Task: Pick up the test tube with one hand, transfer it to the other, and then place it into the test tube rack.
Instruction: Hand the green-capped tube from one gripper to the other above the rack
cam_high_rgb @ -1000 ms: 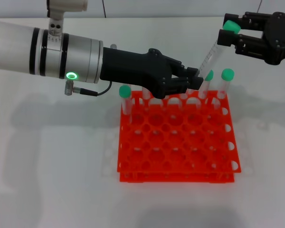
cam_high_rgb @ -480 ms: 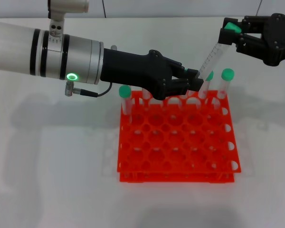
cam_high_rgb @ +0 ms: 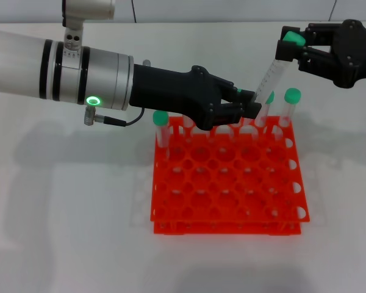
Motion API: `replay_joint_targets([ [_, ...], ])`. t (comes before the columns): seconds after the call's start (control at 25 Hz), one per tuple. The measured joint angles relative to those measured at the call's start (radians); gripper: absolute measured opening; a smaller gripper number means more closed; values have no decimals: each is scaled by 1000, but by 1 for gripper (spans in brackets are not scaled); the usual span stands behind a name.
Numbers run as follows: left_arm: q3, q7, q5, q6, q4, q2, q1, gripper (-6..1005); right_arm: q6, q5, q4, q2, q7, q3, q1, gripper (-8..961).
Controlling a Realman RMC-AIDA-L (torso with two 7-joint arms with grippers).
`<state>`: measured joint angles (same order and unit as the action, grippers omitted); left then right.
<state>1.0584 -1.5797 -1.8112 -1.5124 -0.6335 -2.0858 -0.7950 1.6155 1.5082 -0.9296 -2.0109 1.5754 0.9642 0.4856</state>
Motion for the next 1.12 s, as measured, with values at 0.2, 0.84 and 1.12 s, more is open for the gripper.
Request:
replay_joint_targets([
  [0.2,0,-2,0,3,0,-2,2,314,-1,3,-1,0,0,5,7,274],
  [0.84,68,-6,38,27,3,-1,5,322,0,2,-7,0,0,5,7,270],
  [1.12,69,-24,50,25,3,1,5,365,0,-1,-8,0,0,5,7,268],
])
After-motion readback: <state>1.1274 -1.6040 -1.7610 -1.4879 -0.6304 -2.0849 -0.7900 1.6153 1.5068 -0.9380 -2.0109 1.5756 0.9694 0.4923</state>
